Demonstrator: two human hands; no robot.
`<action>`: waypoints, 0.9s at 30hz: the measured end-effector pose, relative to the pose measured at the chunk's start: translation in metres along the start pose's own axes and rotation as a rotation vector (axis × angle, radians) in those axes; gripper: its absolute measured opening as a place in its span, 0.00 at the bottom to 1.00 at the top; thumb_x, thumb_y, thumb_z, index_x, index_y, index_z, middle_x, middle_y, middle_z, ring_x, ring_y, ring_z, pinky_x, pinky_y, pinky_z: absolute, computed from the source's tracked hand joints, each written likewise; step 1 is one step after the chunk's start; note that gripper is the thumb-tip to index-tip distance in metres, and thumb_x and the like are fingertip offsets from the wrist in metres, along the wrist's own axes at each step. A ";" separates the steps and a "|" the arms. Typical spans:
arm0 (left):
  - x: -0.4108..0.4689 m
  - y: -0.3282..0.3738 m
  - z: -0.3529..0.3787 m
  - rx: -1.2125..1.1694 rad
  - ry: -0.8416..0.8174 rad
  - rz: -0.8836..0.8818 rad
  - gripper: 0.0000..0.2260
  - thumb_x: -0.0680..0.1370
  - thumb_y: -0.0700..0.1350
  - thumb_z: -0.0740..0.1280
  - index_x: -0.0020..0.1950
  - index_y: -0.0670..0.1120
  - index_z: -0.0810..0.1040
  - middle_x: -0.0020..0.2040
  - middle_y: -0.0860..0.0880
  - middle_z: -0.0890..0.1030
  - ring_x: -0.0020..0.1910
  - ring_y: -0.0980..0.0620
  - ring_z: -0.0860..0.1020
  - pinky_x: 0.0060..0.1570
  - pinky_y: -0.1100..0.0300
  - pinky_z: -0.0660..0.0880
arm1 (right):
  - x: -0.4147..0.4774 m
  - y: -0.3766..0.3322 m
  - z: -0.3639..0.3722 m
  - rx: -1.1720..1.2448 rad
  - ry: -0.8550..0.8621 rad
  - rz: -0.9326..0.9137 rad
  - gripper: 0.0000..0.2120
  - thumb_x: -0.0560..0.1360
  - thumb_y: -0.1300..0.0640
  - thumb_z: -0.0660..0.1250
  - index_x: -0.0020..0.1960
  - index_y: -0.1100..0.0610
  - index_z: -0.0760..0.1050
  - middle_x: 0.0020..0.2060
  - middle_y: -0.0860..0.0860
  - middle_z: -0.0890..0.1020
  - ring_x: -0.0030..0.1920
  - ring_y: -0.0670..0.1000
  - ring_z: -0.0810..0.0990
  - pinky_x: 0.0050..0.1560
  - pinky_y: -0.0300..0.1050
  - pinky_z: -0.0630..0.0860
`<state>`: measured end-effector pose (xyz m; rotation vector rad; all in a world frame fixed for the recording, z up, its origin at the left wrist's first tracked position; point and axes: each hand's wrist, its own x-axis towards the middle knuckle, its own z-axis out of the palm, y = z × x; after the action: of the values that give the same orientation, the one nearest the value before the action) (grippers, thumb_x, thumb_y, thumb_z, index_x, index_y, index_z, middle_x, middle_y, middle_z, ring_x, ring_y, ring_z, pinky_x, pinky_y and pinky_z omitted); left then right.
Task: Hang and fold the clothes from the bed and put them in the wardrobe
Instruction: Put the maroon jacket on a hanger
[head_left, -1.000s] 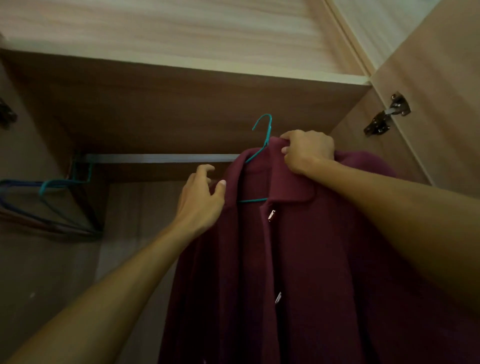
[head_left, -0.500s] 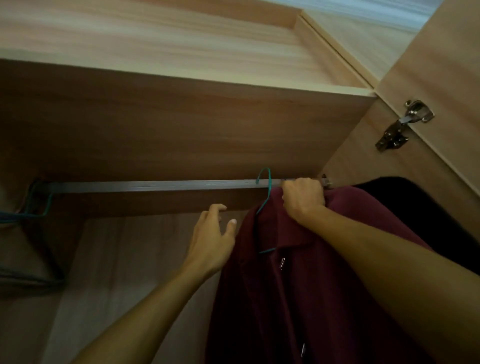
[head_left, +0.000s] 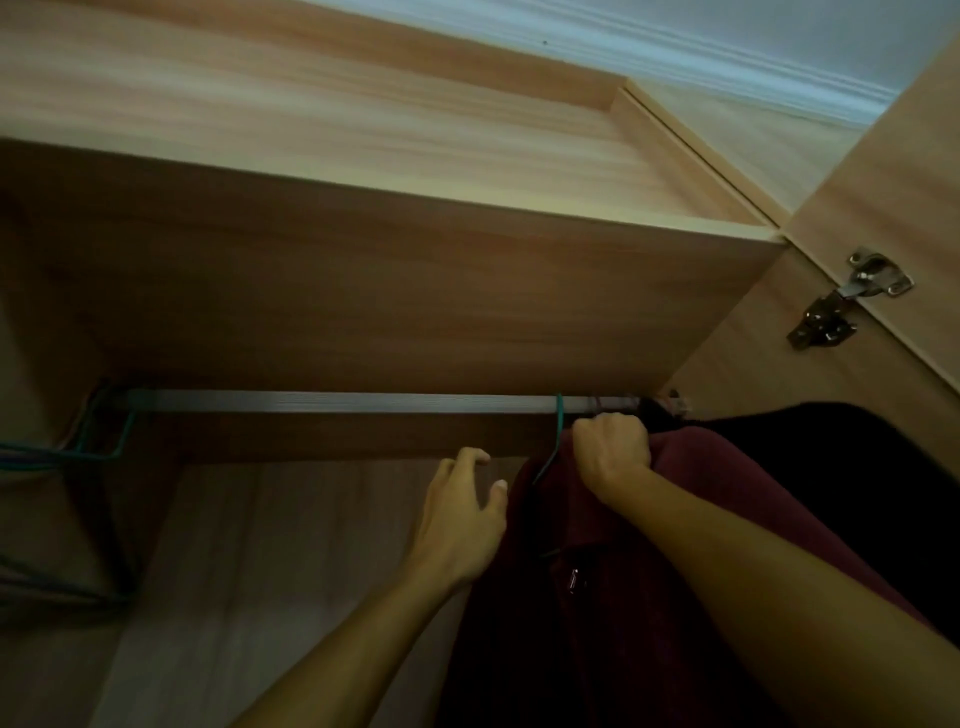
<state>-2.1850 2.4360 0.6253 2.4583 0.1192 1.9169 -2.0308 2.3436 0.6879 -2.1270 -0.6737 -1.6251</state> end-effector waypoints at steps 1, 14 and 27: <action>-0.001 -0.002 0.001 -0.003 0.000 -0.006 0.14 0.80 0.50 0.60 0.65 0.52 0.67 0.63 0.51 0.70 0.55 0.57 0.70 0.48 0.65 0.68 | -0.004 -0.001 0.001 -0.018 -0.006 -0.011 0.11 0.79 0.62 0.57 0.53 0.55 0.77 0.50 0.52 0.81 0.49 0.52 0.80 0.37 0.43 0.69; -0.063 -0.017 0.017 -0.192 0.086 -0.129 0.06 0.79 0.48 0.63 0.55 0.52 0.73 0.51 0.50 0.77 0.49 0.50 0.77 0.51 0.55 0.74 | -0.100 -0.010 -0.050 0.234 0.014 -0.202 0.16 0.75 0.53 0.63 0.62 0.54 0.74 0.58 0.57 0.75 0.60 0.59 0.72 0.59 0.54 0.68; -0.337 0.026 0.044 -0.431 -0.205 -0.208 0.13 0.80 0.54 0.56 0.61 0.55 0.74 0.58 0.59 0.75 0.56 0.66 0.73 0.52 0.73 0.67 | -0.399 0.048 -0.079 0.318 -0.008 -0.173 0.15 0.73 0.61 0.67 0.60 0.55 0.78 0.53 0.53 0.81 0.63 0.55 0.74 0.65 0.52 0.70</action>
<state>-2.2224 2.3867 0.2906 2.2303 -0.0387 1.4215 -2.1518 2.2029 0.3228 -1.8893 -1.0671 -1.4768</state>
